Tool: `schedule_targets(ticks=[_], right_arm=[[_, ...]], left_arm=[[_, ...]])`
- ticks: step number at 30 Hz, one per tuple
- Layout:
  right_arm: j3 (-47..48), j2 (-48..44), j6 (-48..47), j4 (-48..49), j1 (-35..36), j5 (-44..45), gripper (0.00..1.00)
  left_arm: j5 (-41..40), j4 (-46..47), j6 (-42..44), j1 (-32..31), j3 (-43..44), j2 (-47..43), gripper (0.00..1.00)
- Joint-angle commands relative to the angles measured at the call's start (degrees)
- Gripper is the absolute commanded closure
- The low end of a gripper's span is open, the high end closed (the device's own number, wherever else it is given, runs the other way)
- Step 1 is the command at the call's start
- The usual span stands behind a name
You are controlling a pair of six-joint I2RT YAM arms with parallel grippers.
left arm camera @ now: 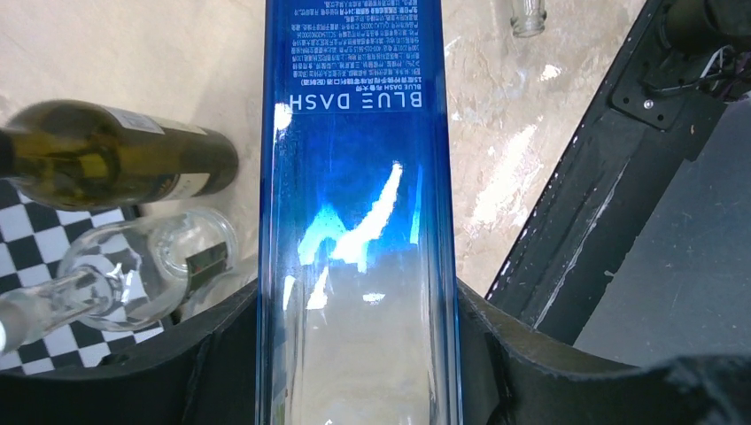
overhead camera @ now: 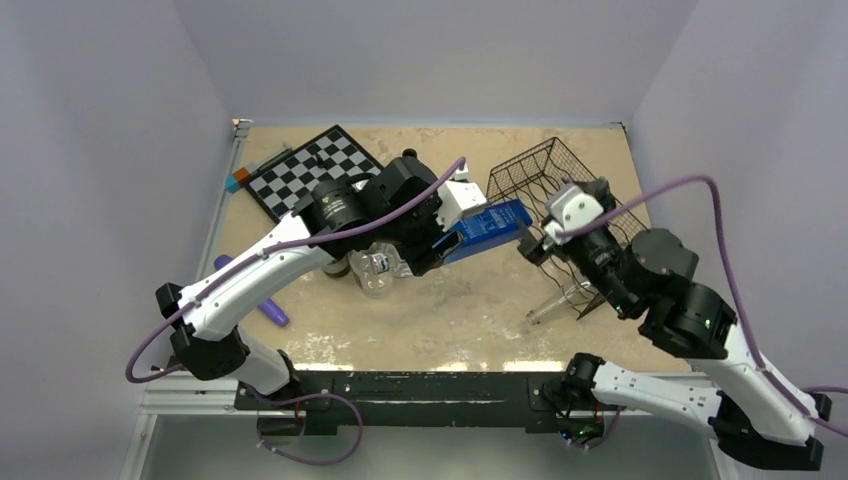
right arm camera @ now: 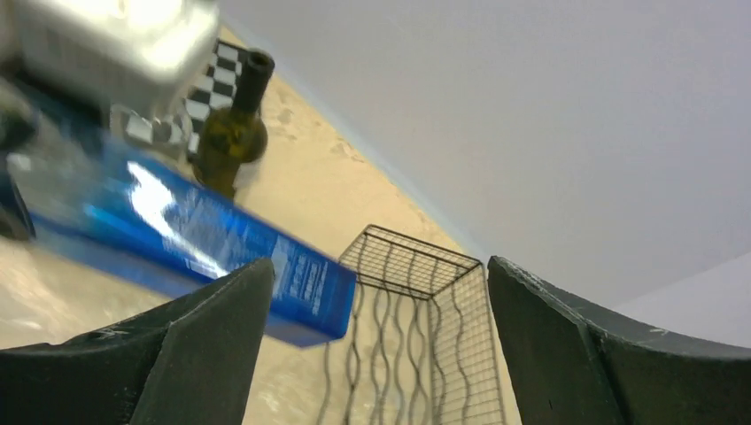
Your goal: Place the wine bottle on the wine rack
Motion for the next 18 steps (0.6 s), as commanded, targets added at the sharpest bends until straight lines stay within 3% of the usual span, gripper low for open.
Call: schedule_targets(ticks=[1, 5, 9, 18], right_arm=[[10.74, 8.98, 20.31, -8.53, -2.77, 4.37, 0.07], [16.16, 13.63, 41.42, -17.29, -18.34, -8.45, 0.07], [14.48, 15.25, 52.82, -22.65, -27.77, -7.52, 0.08], [3.89, 9.37, 61.69, -29.42, -39.81, -3.95, 0.04]], left_arm=[[-0.45, 13.69, -2.60, 0.14, -2.36, -4.24, 1.00], [1.27, 19.51, -4.70, 0.14, -9.51, -7.51, 1.00], [4.98, 26.22, -6.12, -0.01, -16.65, -10.78, 1.00], [8.14, 42.07, -9.72, -1.53, -30.81, -14.02, 1.00]])
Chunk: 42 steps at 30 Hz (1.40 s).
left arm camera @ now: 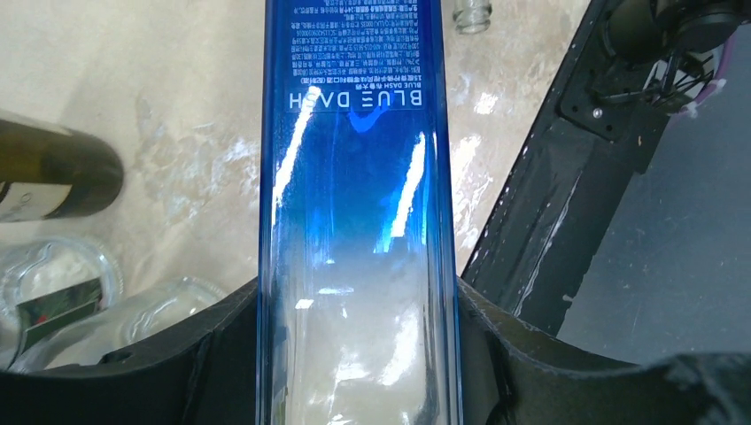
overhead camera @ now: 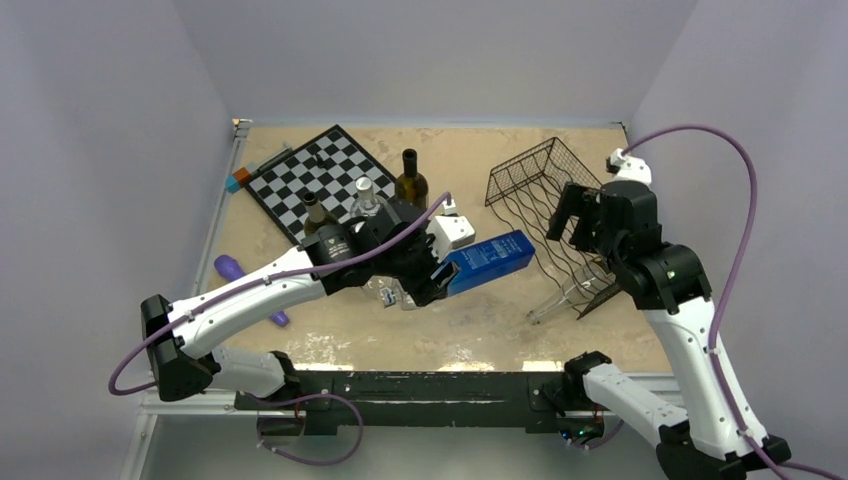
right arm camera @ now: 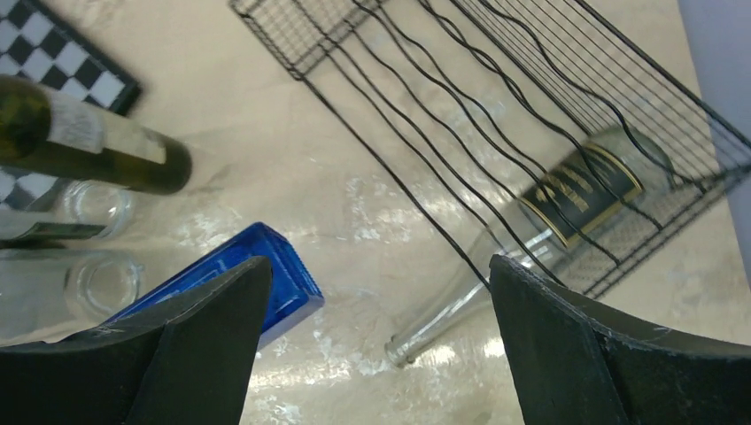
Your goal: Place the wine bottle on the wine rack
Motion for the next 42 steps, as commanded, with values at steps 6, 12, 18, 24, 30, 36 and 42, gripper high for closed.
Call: schedule_targets(ticks=[6, 12, 18, 24, 30, 36, 42], right_arm=[[-9.42, -7.06, 10.91, -9.91, -9.12, 4.87, 0.11], [-11.78, -8.94, 14.58, -13.06, -10.78, 5.67, 0.29], [-12.06, -10.75, 17.69, -14.97, -10.71, 2.51, 0.30], [-10.95, -12.64, 17.88, -16.89, -10.75, 1.09, 0.26], [-9.97, -14.27, 17.24, -18.87, -10.72, 1.80, 0.24], [-9.94, -16.17, 15.92, -19.49, -10.74, 2.89, 0.22], [-10.65, -16.85, 15.43, -19.83, -10.77, 2.10, 0.22]], left_arm=[[-1.30, 29.26, -4.77, -1.77, -7.81, -2.50, 1.00], [-2.96, 36.37, -6.29, -2.12, -12.55, -0.45, 1.00], [-3.17, 44.63, -6.66, -2.86, -15.57, 3.59, 1.00], [-7.68, 46.75, -6.65, -4.66, -13.70, 8.91, 1.00], [-7.75, 49.43, -6.69, -6.28, -12.56, 13.22, 1.00], [-7.62, 48.00, -7.98, -6.97, -7.61, 16.71, 1.00], [-7.36, 48.93, -8.16, -7.23, -5.40, 18.15, 1.00]])
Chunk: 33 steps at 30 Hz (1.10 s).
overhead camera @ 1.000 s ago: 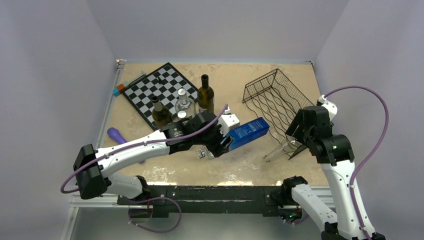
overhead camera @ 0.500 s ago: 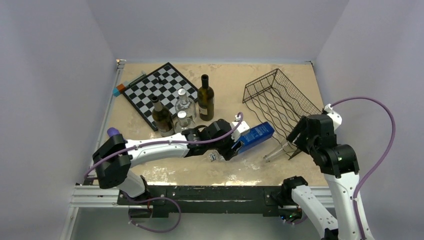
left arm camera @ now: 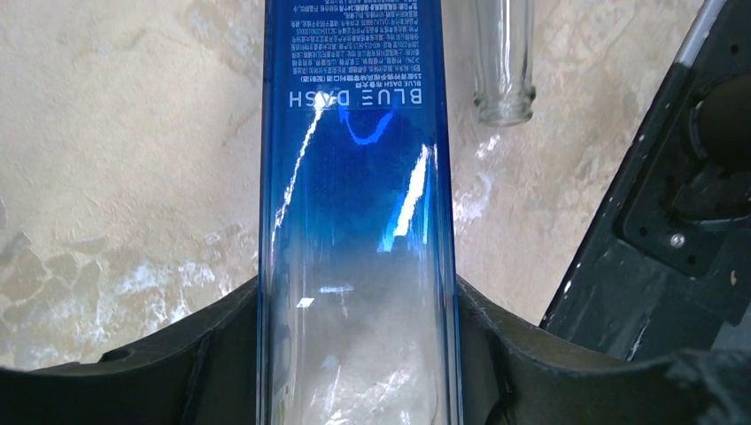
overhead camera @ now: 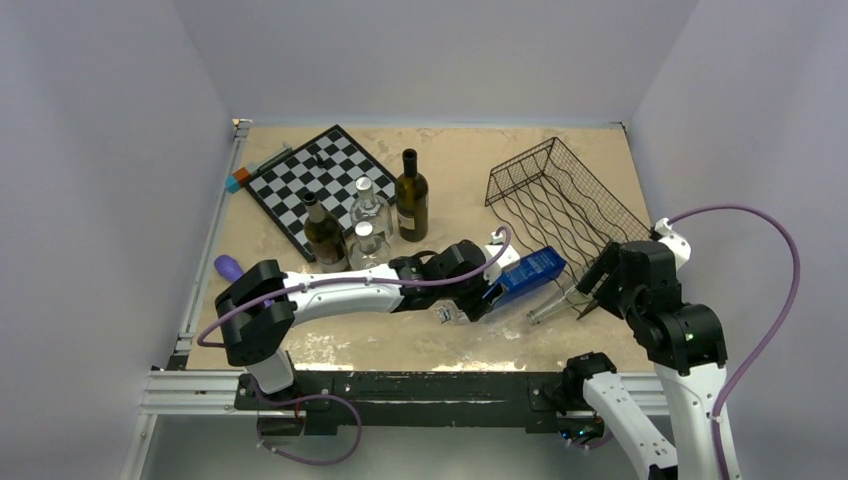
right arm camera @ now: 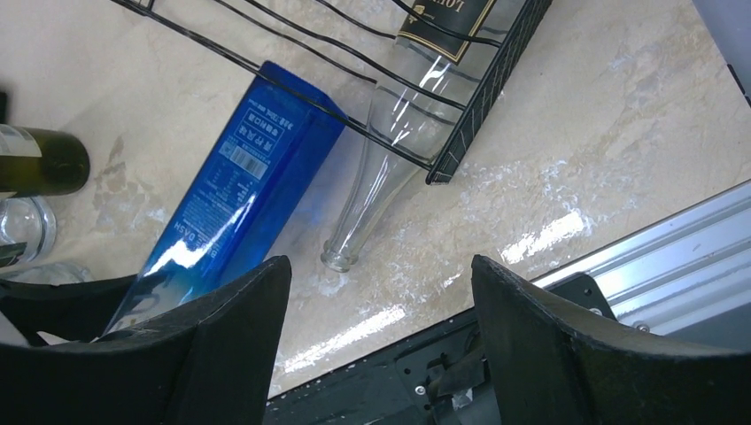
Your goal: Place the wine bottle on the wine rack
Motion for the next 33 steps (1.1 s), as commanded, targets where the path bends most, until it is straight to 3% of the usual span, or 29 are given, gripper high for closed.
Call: schedule_targets(ticks=[1, 5, 18, 33], right_arm=[[0.83, -0.60, -0.59, -0.62, -0.32, 0.50, 0.22], [-0.18, -1.46, -0.83, -0.36, -0.25, -0.70, 0.22], [0.25, -0.83, -1.11, -2.92, -0.29, -2.25, 0.22], [1.51, 0.94, -0.80, -5.46, -0.28, -0.38, 0.22]], left_arm=[[-0.55, 14.39, -1.10, -0.47, 6.73, -2.00, 1.00], [-0.68, 15.59, -1.25, -0.66, 8.09, -0.16, 1.00], [-7.23, 36.23, -0.12, -1.57, 8.97, 9.16, 1.00], [-4.76, 39.79, 1.17, -0.23, 25.01, 24.10, 1.00]])
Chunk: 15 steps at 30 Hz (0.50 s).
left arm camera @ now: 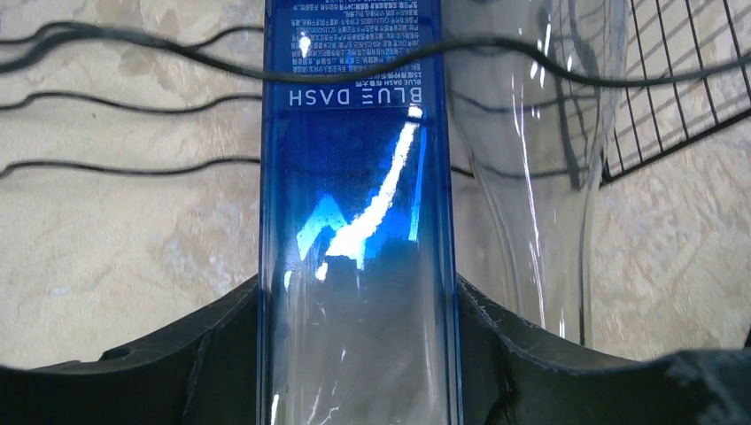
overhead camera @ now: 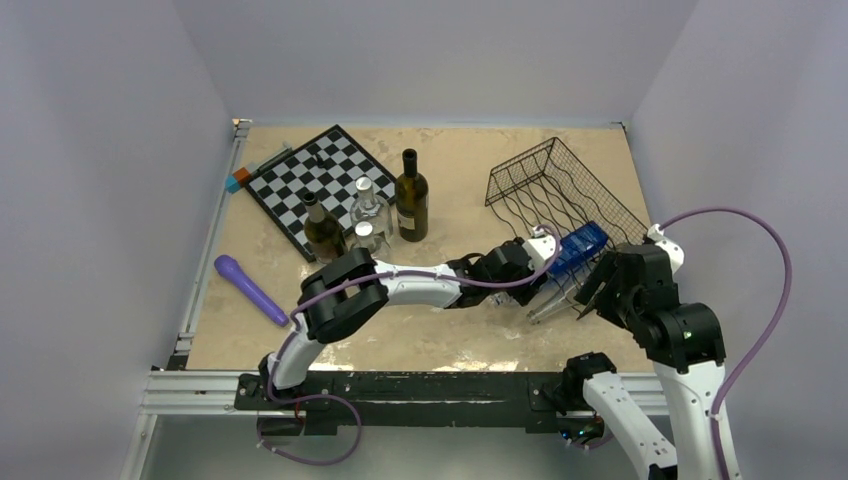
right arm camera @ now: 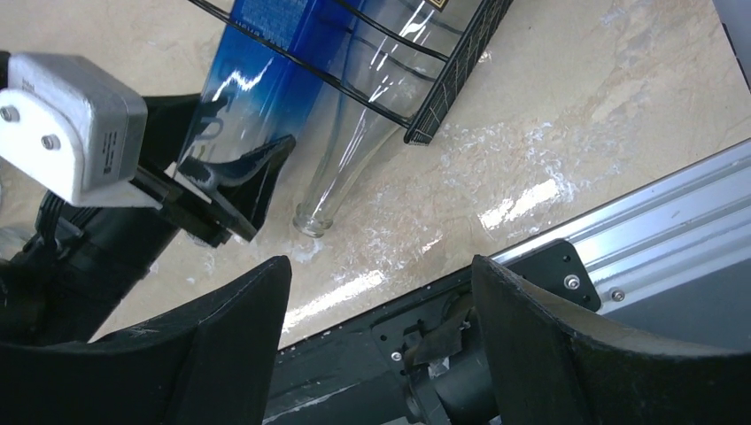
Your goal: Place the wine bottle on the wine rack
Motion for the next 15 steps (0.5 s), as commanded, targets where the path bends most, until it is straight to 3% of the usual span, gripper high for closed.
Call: schedule_targets(ticks=[1, 15], right_arm=[[2.09, 0.98, 0.37, -0.86, -0.24, 2.34, 0.22], [0.95, -4.56, 0.30, 0.28, -0.22, 7.95, 0.22]], left_arm=[[1.18, 17.26, -0.08, 0.69, 10.94, 0.50, 1.00], [3.62, 14.30, -2.28, 0.78, 18.13, 7.22, 1.00]])
